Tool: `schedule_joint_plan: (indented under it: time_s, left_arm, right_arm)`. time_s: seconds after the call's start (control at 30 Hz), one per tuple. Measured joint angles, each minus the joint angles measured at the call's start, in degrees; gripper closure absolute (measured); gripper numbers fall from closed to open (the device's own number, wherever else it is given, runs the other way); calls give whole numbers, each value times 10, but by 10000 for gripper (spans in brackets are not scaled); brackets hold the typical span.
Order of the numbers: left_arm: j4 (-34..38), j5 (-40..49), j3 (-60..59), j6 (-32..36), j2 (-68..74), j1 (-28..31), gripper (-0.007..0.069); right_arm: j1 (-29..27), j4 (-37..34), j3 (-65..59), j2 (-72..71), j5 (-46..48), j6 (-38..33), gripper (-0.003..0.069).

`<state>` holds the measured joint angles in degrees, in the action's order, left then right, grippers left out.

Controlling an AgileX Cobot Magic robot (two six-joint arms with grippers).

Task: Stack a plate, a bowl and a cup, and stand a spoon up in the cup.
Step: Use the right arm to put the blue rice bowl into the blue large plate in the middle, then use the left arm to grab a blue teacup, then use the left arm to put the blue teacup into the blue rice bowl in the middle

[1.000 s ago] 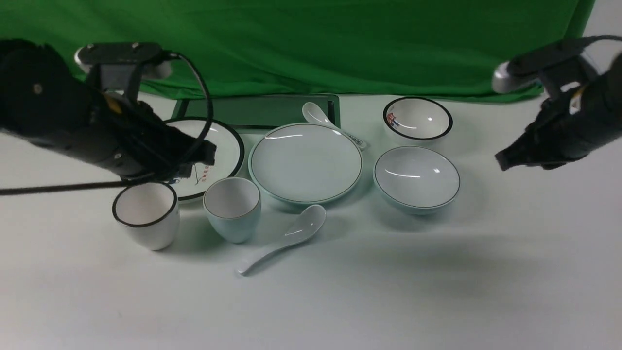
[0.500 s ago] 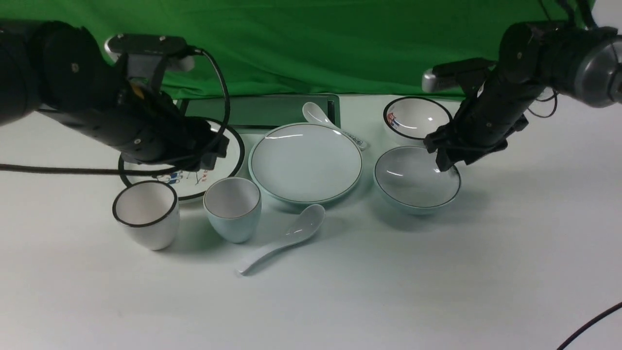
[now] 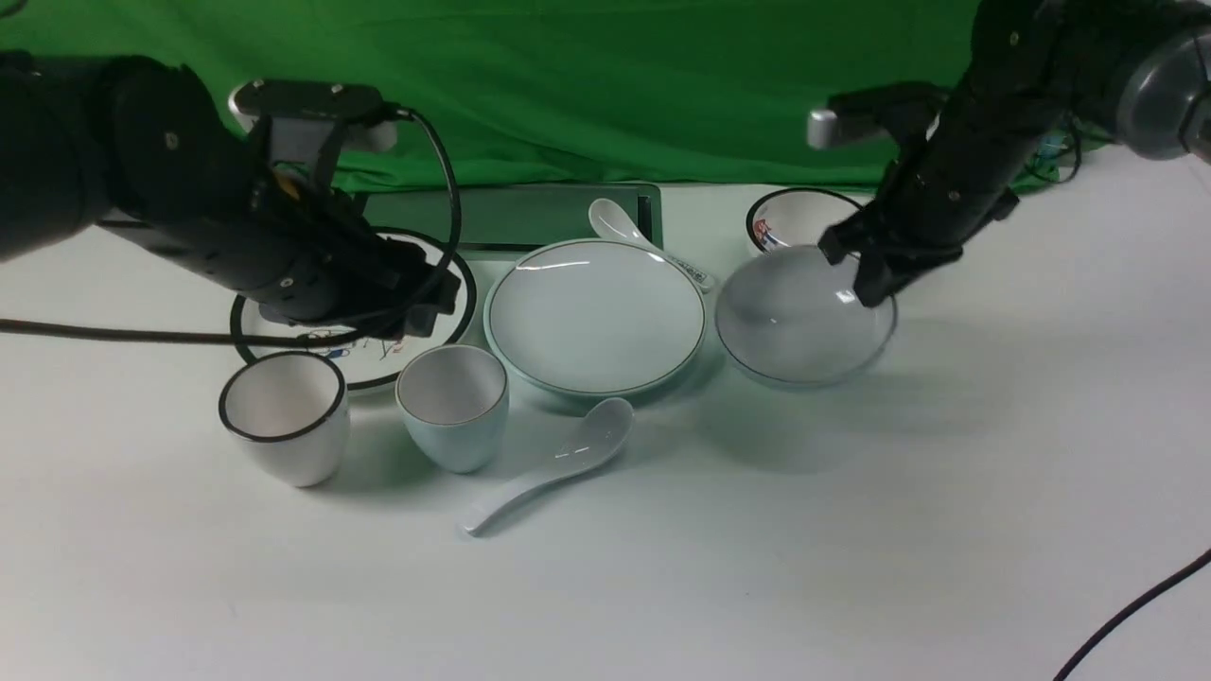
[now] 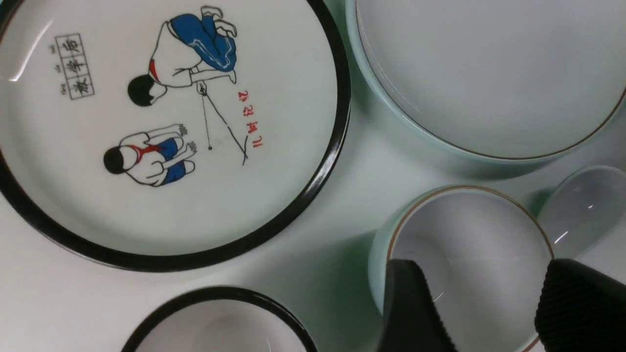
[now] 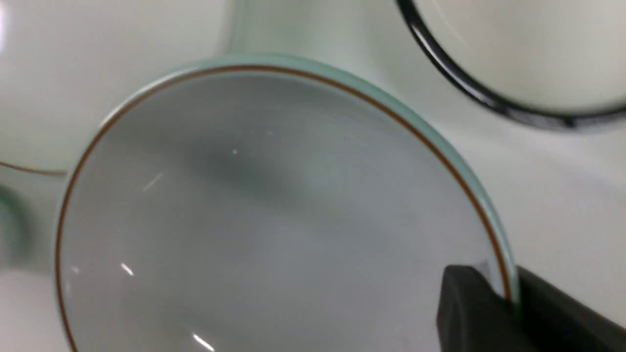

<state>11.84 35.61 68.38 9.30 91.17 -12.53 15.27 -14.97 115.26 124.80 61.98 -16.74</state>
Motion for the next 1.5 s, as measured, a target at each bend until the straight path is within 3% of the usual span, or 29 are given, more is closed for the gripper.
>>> schedule_joint_plan:
  time_s: [0.27, 0.5, 0.63, 0.77, 1.03, 1.27, 1.5]
  left_arm:
    - [0, -8, 0, 47, 35, 0, 299]
    - [0, -23, 0, 76, 73, 0, 221]
    - [0, -35, 1, 76, 92, 0, 221]
    - [0, -30, 7, 77, 112, 0, 289]
    - [8, -11, 37, 78, 136, 0, 607]
    - [40, 86, 183, 80, 138, 0, 624]
    - [102, 87, 362, 95, 238, -5, 624]
  right_arm:
    - [97, -33, 12, 26, -167, -10, 588]
    - [103, -25, 39, 86, -216, 36, 588]
    - [103, -25, 48, 102, -220, 56, 575]
    - [103, -26, 49, 108, -223, 69, 543]
    - [103, -27, 55, 100, -199, 64, 321]
    - [103, -9, 82, 4, -49, -16, 266]
    - [103, 38, 90, -75, -8, -26, 266]
